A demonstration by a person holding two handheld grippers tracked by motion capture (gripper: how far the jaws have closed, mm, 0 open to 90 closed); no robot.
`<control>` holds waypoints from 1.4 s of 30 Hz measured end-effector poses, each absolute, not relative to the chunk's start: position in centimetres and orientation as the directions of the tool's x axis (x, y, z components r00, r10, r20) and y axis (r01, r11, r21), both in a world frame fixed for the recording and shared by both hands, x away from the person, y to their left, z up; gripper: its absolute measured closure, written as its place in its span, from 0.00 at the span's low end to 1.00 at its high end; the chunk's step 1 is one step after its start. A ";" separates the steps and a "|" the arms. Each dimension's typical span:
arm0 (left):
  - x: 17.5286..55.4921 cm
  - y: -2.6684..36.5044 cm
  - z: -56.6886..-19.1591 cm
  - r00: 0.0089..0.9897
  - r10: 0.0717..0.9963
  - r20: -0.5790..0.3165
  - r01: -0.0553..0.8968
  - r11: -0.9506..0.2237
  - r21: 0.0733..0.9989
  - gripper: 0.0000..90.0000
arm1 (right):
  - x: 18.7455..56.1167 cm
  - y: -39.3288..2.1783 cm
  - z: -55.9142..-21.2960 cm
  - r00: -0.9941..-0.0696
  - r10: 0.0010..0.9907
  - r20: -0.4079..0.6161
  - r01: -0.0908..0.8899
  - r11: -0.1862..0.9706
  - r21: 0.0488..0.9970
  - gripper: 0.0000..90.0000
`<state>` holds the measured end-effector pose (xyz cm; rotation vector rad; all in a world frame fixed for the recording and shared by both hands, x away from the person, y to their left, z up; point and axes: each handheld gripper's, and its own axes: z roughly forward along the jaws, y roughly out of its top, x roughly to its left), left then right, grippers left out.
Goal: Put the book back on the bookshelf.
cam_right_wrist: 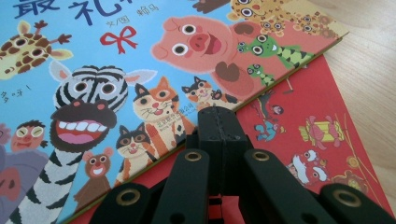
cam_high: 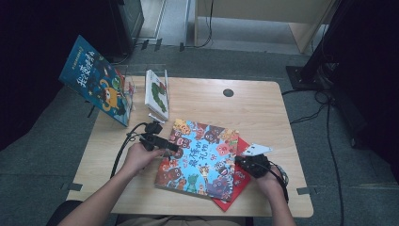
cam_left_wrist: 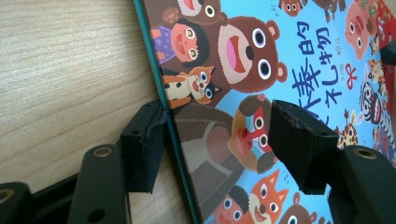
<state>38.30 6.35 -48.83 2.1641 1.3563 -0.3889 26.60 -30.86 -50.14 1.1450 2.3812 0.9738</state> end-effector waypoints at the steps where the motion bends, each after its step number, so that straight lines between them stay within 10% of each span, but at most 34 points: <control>1: 38.3 6.3 -48.8 0.447 0.735 -0.511 0.894 -0.338 0.295 0.42 | 26.6 -30.9 -50.2 -0.624 0.781 0.008 0.561 0.441 0.700 1.00; 42: 40.5 7.8 -44.5 0.382 0.666 -0.641 0.924 -0.265 0.275 0.59 | 27.2 -31.1 -50.7 -0.583 0.804 0.118 0.601 0.328 0.729 1.00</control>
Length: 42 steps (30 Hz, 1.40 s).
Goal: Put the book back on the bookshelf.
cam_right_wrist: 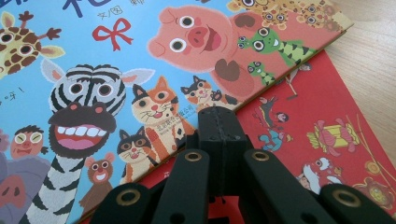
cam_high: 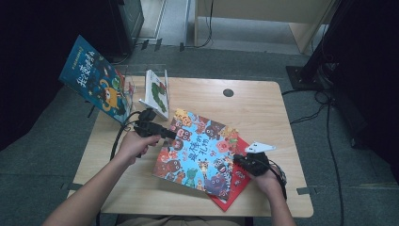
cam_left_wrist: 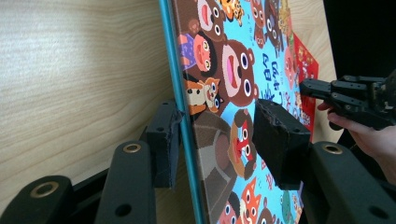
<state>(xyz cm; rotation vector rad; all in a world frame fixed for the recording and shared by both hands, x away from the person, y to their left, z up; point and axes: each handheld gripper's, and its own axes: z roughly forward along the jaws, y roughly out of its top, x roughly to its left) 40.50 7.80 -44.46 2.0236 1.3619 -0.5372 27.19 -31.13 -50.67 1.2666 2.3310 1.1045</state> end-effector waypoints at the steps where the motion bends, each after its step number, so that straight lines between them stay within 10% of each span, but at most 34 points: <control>1: 40.5 7.7 -44.4 0.378 0.671 -0.638 0.926 -0.263 0.271 0.59 | 27.2 -31.1 -50.7 -0.583 0.804 0.119 0.600 0.327 0.730 1.00; 42: 41.1 4.1 -39.6 0.421 0.599 -0.681 0.902 -0.353 0.248 0.67 | 27.3 -31.0 -50.9 -0.583 0.803 0.122 0.592 0.317 0.741 1.00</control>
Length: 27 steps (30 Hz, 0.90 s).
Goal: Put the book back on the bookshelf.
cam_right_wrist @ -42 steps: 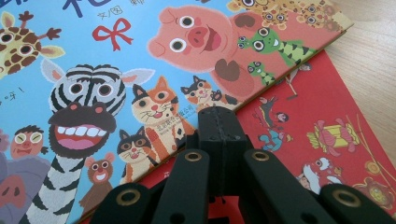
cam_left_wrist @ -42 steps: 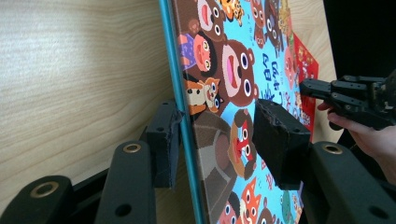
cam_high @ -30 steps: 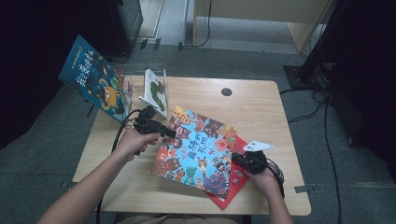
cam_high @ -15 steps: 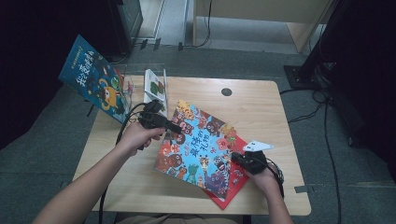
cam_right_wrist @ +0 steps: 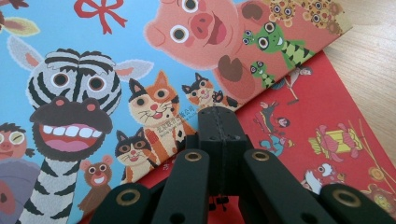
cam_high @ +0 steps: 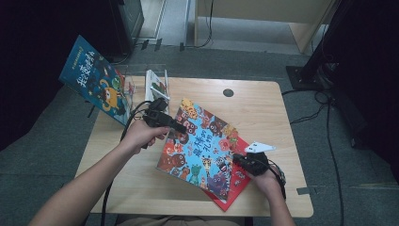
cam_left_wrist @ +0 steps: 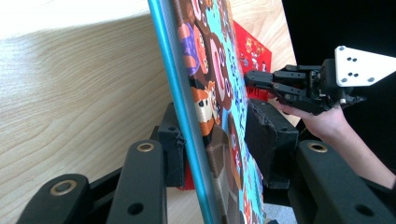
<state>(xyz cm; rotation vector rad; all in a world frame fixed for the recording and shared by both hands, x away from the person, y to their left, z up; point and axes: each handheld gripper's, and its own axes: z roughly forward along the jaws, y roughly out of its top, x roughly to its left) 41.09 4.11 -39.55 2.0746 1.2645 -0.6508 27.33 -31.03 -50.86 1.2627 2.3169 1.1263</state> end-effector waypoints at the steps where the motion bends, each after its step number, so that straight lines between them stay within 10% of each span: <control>1: 41.1 4.1 -39.4 0.424 0.597 -0.681 0.900 -0.359 0.246 0.67 | 27.4 -31.0 -50.9 -0.581 0.805 0.125 0.592 0.312 0.743 1.00; 27: 42.1 2.9 -36.5 0.420 0.589 -0.690 0.897 -0.383 0.219 0.66 | 28.2 -29.0 -51.2 -0.621 0.775 0.117 0.555 0.329 0.764 1.00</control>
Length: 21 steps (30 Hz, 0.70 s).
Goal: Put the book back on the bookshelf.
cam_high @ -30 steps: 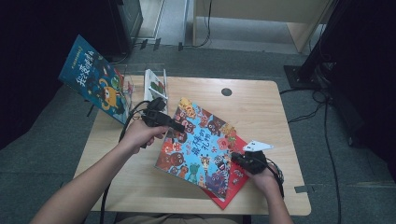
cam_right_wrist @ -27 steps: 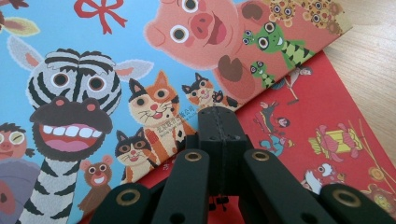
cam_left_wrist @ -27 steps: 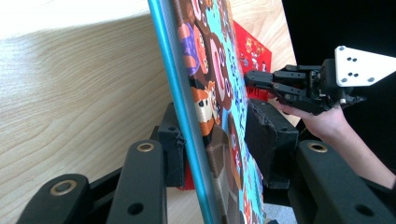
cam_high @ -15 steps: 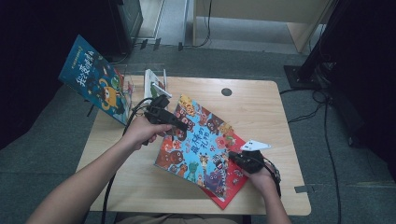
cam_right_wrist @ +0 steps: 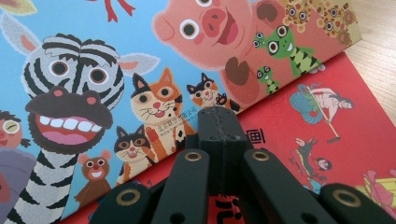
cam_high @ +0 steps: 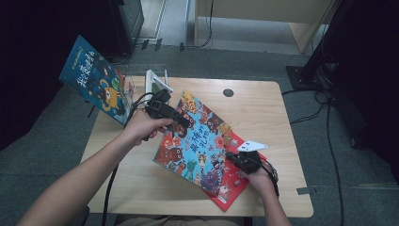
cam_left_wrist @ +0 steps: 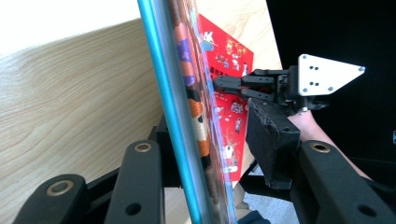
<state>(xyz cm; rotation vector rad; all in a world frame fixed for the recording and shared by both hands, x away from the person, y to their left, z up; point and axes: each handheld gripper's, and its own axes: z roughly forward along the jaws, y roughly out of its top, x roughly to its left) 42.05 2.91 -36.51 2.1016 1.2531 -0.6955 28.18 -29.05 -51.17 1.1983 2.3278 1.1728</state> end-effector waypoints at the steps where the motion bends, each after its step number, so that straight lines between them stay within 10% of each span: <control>1: 42.0 2.8 -36.4 0.427 0.593 -0.682 0.894 -0.389 0.222 0.67 | 28.2 -29.0 -51.2 -0.621 0.775 0.118 0.556 0.329 0.763 1.00; 21: 42.4 2.4 -35.7 0.469 0.636 -0.613 0.867 -0.465 0.180 0.74 | 28.4 -28.5 -51.2 -0.632 0.769 0.096 0.536 0.344 0.771 1.00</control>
